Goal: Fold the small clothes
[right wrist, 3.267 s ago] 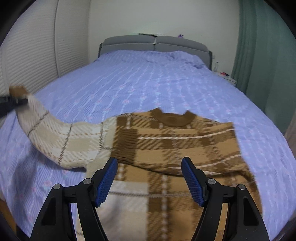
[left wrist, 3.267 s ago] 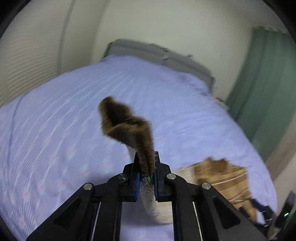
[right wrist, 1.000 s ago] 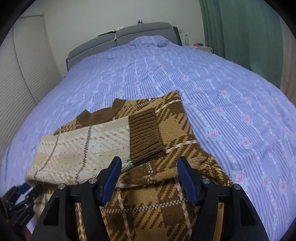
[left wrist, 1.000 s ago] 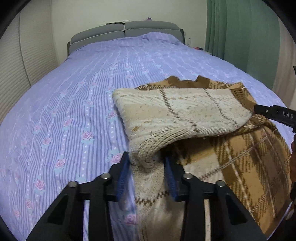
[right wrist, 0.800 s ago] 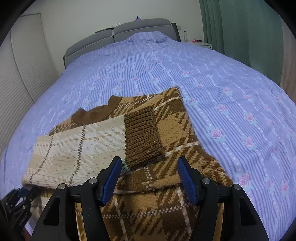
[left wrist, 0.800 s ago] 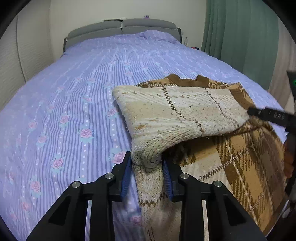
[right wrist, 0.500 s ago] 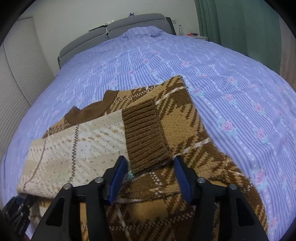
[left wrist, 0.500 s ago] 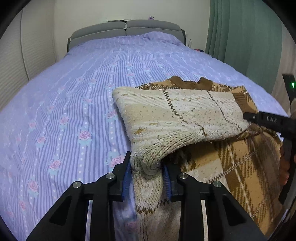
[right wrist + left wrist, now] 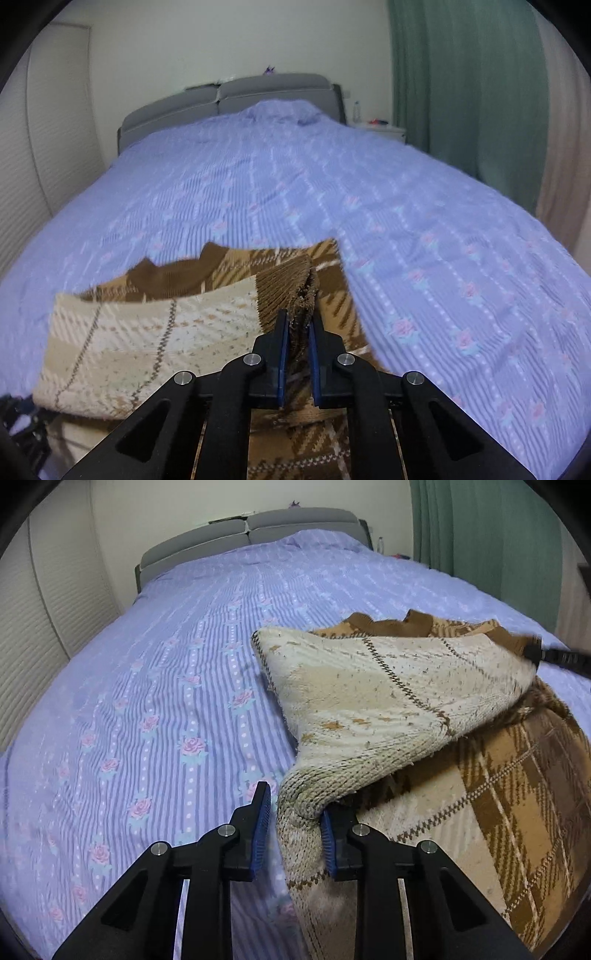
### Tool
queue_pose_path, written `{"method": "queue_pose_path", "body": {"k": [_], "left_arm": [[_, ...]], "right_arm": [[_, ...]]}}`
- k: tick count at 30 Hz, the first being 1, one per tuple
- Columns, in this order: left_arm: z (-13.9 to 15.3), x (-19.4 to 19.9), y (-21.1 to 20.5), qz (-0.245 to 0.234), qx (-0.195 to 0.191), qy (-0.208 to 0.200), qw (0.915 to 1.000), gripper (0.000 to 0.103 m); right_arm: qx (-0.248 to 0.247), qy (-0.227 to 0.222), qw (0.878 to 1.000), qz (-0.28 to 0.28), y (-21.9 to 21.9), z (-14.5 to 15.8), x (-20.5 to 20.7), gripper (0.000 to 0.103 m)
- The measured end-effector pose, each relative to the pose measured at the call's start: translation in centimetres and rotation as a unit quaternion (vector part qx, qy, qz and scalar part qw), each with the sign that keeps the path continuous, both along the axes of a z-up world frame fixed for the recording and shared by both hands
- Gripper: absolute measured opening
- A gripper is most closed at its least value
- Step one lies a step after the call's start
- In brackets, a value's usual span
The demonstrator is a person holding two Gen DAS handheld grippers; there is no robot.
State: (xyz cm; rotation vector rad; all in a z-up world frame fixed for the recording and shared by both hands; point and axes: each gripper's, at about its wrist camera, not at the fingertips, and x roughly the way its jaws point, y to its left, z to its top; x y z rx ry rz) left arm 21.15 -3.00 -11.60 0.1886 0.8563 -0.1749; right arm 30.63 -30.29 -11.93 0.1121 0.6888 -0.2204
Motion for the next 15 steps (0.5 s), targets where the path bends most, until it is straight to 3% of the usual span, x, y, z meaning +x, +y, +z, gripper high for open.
{"method": "queue_pose_path", "body": {"k": [3, 9, 12, 13, 15], "left_arm": [[-0.4, 0.7, 0.8, 0.018, -0.023, 0.023, 0.9993, 0.028], [-0.8, 1.1, 1.7, 0.04, -0.042, 0.042, 0.9974, 0.038], [-0.6, 1.2, 1.9, 0.047, -0.036, 0.045, 0.9973, 0.049], [-0.6, 1.3, 2.0, 0.051, -0.036, 0.046, 0.997, 0.056], [-0.3, 1.1, 2.5, 0.051, -0.045, 0.05, 0.9964, 0.059]], "right_arm": [[-0.007, 0.046, 0.999, 0.009, -0.4, -2.6, 1.3, 0.01], [0.001, 0.047, 0.999, 0.013, -1.0, -3.5, 1.4, 0.01], [-0.022, 0.057, 0.998, 0.016, -0.8, -3.4, 1.1, 0.011], [-0.031, 0.058, 0.998, 0.013, -0.6, -3.3, 0.8, 0.013], [-0.051, 0.061, 0.997, 0.007, -0.1, -3.0, 0.2, 0.022]]}}
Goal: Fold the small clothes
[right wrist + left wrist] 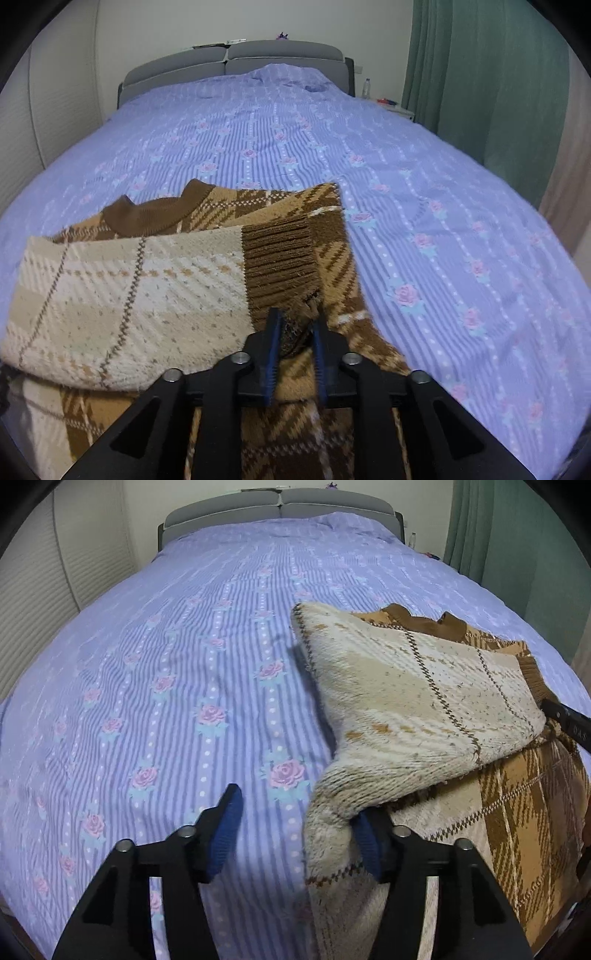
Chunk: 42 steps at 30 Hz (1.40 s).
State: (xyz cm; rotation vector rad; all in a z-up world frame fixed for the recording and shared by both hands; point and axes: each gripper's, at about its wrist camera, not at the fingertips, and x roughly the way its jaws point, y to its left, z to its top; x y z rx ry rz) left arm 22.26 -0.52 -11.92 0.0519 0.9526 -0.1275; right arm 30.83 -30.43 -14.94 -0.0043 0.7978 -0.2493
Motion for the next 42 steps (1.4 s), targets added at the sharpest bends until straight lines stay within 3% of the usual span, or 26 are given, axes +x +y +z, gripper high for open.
{"method": "queue_pose_path", "body": {"k": [2, 4, 11, 13, 20, 23, 30, 42], "left_arm": [[0.2, -0.5, 0.3, -0.006, -0.008, 0.007, 0.9999, 0.06], [0.6, -1.5, 0.5, -0.01, 0.001, 0.008, 0.9999, 0.06], [4.1, -7.0, 3.1, 0.017, 0.028, -0.018, 0.9993, 0.061], [5.3, -8.9, 3.5, 0.02, 0.028, -0.03, 0.999, 0.061], [8.0, -15.0, 2.8, 0.013, -0.023, -0.051, 0.9984, 0.067], [7.1, -17.0, 2.5, 0.013, -0.034, -0.035, 0.9987, 0.067], [3.1, -19.7, 1.3, -0.007, -0.066, 0.054, 0.9963, 0.067], [-2.7, -20.7, -0.4, -0.021, -0.133, 0.136, 0.9815, 0.066]], "right_arm": [[-0.022, 0.0, 1.0, -0.003, 0.4, 0.4, -0.9, 0.036], [-0.04, -0.001, 0.999, -0.01, 0.4, 1.1, -2.1, 0.057], [-0.054, -0.011, 0.998, -0.012, -0.7, 4.6, -9.6, 0.057], [-0.054, -0.017, 0.998, -0.015, -0.9, 5.4, -12.1, 0.068], [-0.041, -0.046, 0.998, -0.006, -1.3, 8.0, -19.5, 0.072], [-0.032, -0.045, 0.998, 0.003, -1.6, 8.0, -22.1, 0.072], [0.011, 0.001, 1.0, -0.025, -4.2, 5.1, -25.7, 0.072], [0.059, 0.067, 0.996, -0.03, -6.5, -0.6, -26.5, 0.072]]}}
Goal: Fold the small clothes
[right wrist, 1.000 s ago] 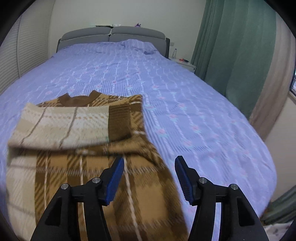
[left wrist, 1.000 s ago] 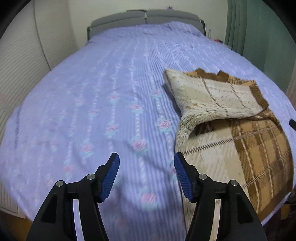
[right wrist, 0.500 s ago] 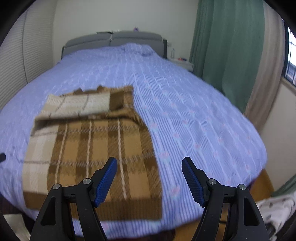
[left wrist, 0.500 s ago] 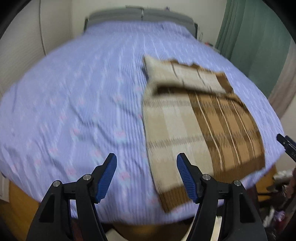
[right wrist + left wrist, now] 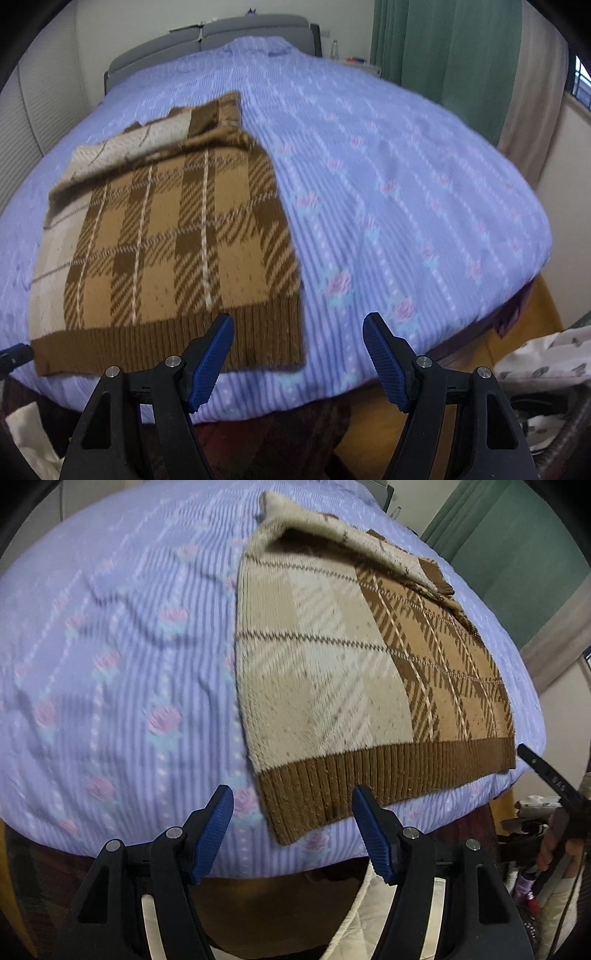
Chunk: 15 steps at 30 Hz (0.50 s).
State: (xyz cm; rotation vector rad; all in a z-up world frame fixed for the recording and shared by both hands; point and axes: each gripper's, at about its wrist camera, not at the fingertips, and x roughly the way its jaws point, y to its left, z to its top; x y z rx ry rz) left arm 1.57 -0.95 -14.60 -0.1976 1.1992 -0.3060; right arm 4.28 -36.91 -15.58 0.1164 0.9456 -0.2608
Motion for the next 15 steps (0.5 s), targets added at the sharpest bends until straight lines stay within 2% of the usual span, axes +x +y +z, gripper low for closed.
{"method": "queue_pose_path", "body": {"k": [3, 7, 11, 13, 15], "left_arm": [[-0.6, 0.2, 0.0, 0.001, -0.003, 0.0, 1.0, 0.065], [-1.4, 0.7, 0.0, 0.003, -0.016, 0.005, 0.9999, 0.056], [-2.2, 1.1, 0.0, 0.002, -0.012, 0.006, 0.9999, 0.053], [-2.0, 1.2, -0.1, -0.002, -0.019, 0.002, 0.9998, 0.047], [-2.0, 1.4, -0.2, -0.008, -0.031, -0.001, 0.9995, 0.043]], "right_arm": [[0.022, 0.004, 1.0, 0.001, -0.3, -1.1, 0.3, 0.072], [0.031, 0.014, 0.999, 0.005, -0.3, -2.2, 0.7, 0.072], [0.05, 0.024, 0.998, 0.008, -0.2, -3.2, 1.2, 0.071], [0.062, 0.03, 0.998, 0.012, -0.2, -3.8, 1.4, 0.064], [0.071, 0.03, 0.997, 0.014, -0.3, -4.1, 1.7, 0.062]]}}
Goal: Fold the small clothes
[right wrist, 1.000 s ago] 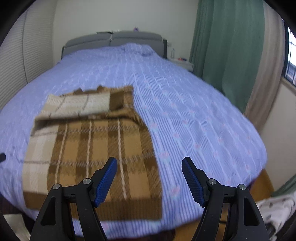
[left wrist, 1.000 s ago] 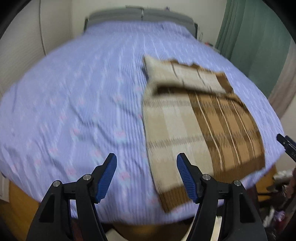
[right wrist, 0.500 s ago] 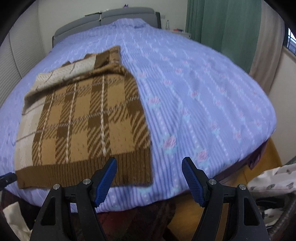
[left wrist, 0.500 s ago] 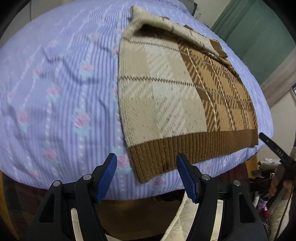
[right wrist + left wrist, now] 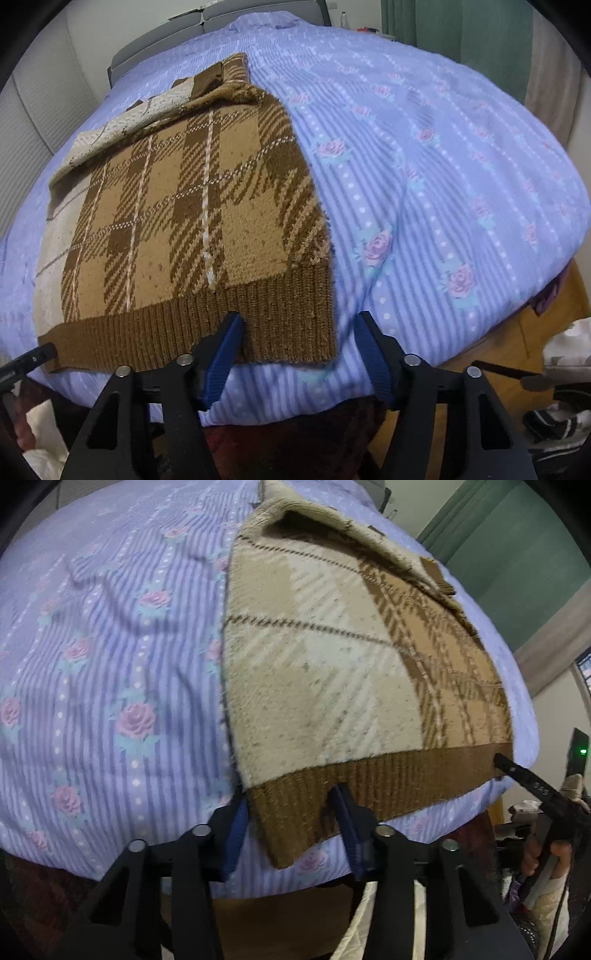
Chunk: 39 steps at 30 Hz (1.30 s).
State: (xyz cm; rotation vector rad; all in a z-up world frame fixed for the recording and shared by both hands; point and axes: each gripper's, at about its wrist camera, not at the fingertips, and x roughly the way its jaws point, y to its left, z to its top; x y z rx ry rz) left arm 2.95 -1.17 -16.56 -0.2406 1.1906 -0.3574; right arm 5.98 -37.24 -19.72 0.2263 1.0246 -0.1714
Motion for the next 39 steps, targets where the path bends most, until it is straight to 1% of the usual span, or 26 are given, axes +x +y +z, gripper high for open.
{"method": "queue_pose_path", "body": {"k": [4, 5, 6, 8, 9, 10, 11, 12, 15, 16, 19, 20, 25, 29, 32, 35, 39], "left_arm": [[-0.4, 1.1, -0.2, 0.0, -0.012, 0.007, 0.9999, 0.043], [-0.5, 1.1, -0.1, 0.0, -0.015, 0.006, 0.9999, 0.043], [-0.5, 1.2, -0.1, -0.001, -0.017, 0.007, 0.9998, 0.042], [-0.3, 1.1, -0.1, -0.003, -0.022, 0.003, 0.9998, 0.031], [-0.2, 1.2, 0.0, -0.002, -0.022, 0.002, 0.9998, 0.027], [0.0, 1.1, 0.3, -0.001, -0.025, 0.0, 0.9997, 0.02], [0.3, 1.1, 0.7, 0.002, -0.029, 0.0, 0.9996, 0.015], [0.5, 1.0, 0.9, 0.004, -0.028, 0.0, 0.9996, 0.013], [2.0, 0.5, 1.2, 0.001, -0.032, -0.015, 0.9994, 0.011], [3.1, 0.2, 1.2, -0.003, -0.035, -0.029, 0.999, 0.011], [5.8, -0.1, 1.3, -0.003, -0.043, -0.054, 0.9976, 0.011], [7.1, 0.0, 1.4, -0.001, -0.054, -0.062, 0.9966, 0.011], [12.1, 1.7, 2.0, 0.014, -0.083, -0.099, 0.9915, 0.011], [15.8, 4.2, 2.4, 0.036, -0.098, -0.129, 0.9861, 0.011], [17.5, 6.6, 3.0, 0.058, -0.105, -0.141, 0.9827, 0.011], [18.6, 9.6, 3.5, 0.086, -0.108, -0.139, 0.9806, 0.011], [19.3, 14.0, 3.9, 0.124, -0.099, -0.137, 0.9777, 0.011]], "right_arm": [[0.015, 0.0, 1.0, -0.003, -0.5, -0.7, 0.7, 0.061], [0.016, 0.001, 1.0, -0.003, -0.4, -0.8, 0.8, 0.06], [0.016, 0.001, 1.0, -0.002, -0.4, -0.9, 0.9, 0.056], [0.025, -0.001, 1.0, 0.007, -0.2, -0.8, 1.1, 0.042], [0.03, -0.001, 0.999, 0.015, 0.1, -0.6, 1.3, 0.03], [0.03, -0.001, 0.999, 0.023, 0.3, -0.4, 1.4, 0.018], [0.019, 0.001, 1.0, 0.022, 0.5, -0.1, 1.4, 0.014], [0.009, -0.002, 1.0, 0.022, 0.7, 0.4, 1.3, 0.012], [0.004, -0.02, 1.0, 0.014, 0.9, 2.4, 0.7, 0.011], [0.006, -0.03, 0.999, 0.012, 0.9, 3.2, 0.4, 0.011], [0.013, -0.059, 0.998, 0.009, 1.3, 5.8, -0.3, 0.011], [0.018, -0.071, 0.997, 0.006, 1.3, 6.8, -0.5, 0.011], [0.042, -0.112, 0.993, -0.018, 1.1, 10.9, 0.0, 0.011], [0.058, -0.149, 0.986, -0.044, 0.6, 13.7, 1.6, 0.011], [0.076, -0.174, 0.979, -0.068, -0.2, 15.6, 3.4, 0.011], [0.084, -0.194, 0.974, -0.083, -0.5, 17.5, 6.0, 0.011], [0.093, -0.214, 0.967, -0.103, -1.2, 19.5, 10.7, 0.011]]}}
